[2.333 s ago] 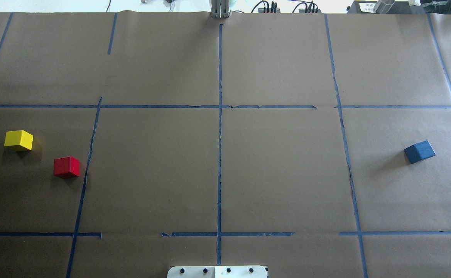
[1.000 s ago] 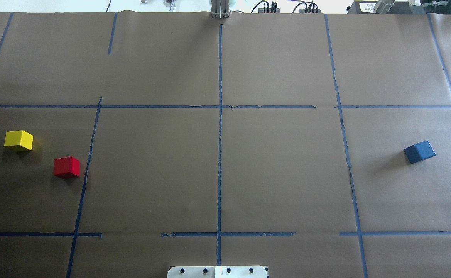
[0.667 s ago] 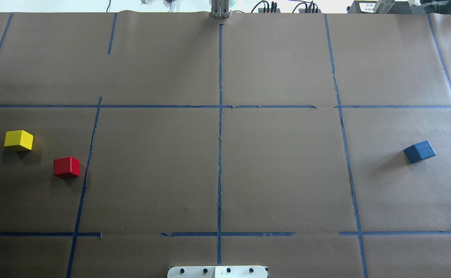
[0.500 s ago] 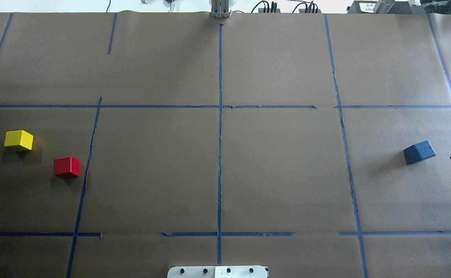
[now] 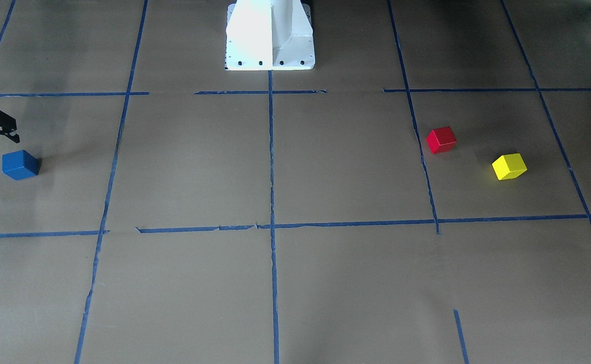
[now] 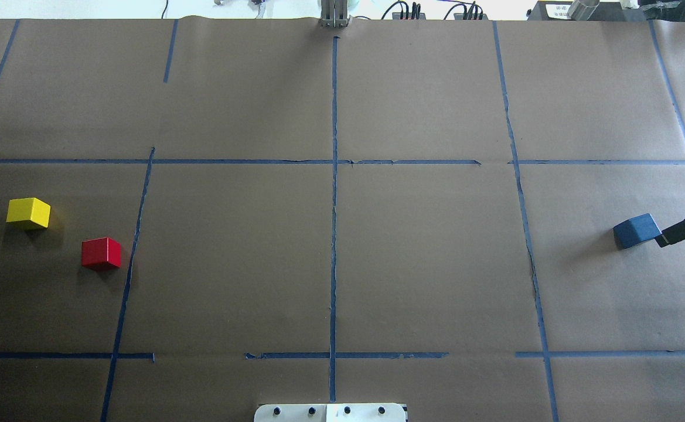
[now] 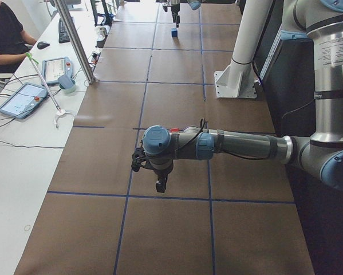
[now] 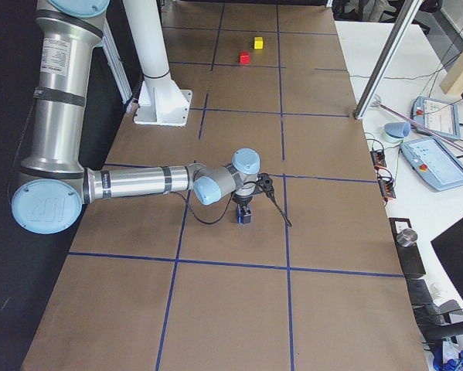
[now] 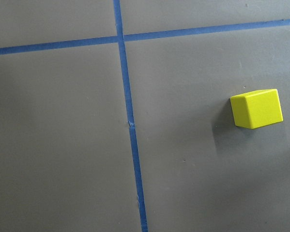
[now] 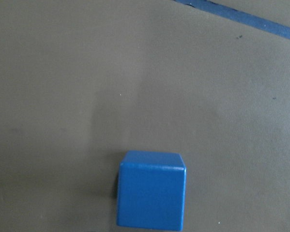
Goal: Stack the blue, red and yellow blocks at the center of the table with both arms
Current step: 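Lower the right gripper onto the blue block and grasp it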
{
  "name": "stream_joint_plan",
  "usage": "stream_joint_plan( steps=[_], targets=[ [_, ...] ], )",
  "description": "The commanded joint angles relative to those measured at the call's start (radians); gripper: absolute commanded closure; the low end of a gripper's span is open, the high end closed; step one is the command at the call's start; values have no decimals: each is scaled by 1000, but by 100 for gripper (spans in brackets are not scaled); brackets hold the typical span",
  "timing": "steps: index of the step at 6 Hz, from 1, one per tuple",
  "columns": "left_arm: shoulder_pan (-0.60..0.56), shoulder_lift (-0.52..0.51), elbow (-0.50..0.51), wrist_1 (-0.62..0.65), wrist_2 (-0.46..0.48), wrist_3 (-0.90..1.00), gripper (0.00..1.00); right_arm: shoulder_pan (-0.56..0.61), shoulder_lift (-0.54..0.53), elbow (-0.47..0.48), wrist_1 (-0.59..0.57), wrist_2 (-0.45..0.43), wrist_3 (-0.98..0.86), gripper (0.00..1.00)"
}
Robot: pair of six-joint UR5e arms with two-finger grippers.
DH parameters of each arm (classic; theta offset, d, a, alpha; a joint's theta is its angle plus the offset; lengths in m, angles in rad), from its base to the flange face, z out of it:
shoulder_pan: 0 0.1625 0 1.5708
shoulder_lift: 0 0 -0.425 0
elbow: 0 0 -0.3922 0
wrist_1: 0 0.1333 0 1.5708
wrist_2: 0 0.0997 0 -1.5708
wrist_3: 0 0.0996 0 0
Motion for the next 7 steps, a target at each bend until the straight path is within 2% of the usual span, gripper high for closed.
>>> stream_joint_plan(
  steps=[1, 3, 4, 5, 6, 7],
  targets=[
    [-2, 1, -16, 1, -1, 0, 0, -37, 45, -37, 9, -26, 67, 1],
    [-2, 1, -28, 1, -2, 0, 0, -80, 65, -94, 10, -62, 67, 2],
    [-2, 1, -30, 1, -2, 0, 0, -86, 70, -103, 10, -60, 67, 9],
    [-2, 1, -30, 1, -2, 0, 0, -85, 70, -94, 15, -59, 59, 76],
    [-2, 1, -30, 1, -2, 0, 0, -82, 67, -96, 80, -48, 61, 95],
    [-2, 1, -30, 1, -2, 0, 0, -83, 67, -46, 85, -45, 70, 100]
  ],
)
